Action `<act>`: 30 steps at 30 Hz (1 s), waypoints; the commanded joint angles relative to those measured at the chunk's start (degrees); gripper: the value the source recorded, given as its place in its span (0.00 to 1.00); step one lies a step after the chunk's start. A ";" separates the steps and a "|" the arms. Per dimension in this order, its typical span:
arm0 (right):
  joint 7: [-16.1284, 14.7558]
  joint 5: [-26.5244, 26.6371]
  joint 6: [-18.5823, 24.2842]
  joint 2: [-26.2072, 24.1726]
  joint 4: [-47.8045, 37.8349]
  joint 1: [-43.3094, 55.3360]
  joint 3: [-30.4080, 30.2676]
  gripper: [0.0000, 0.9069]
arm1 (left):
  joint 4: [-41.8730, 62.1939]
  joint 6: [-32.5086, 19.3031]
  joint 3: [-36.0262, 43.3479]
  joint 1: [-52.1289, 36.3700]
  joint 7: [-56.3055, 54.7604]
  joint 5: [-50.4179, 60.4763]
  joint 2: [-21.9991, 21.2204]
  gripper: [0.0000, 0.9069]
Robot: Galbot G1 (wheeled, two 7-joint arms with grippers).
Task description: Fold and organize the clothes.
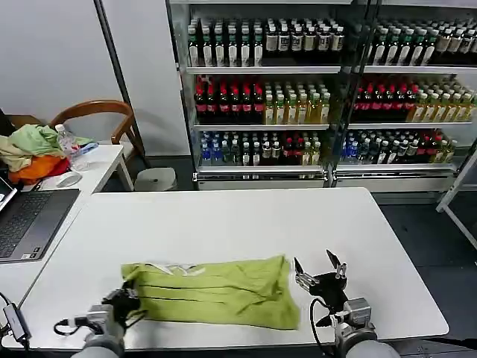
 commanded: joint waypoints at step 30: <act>0.09 -0.98 0.88 0.82 0.13 -2.12 1.70 1.00 | -9.07 -4.79 15.07 -1.53 16.13 9.14 -4.11 0.06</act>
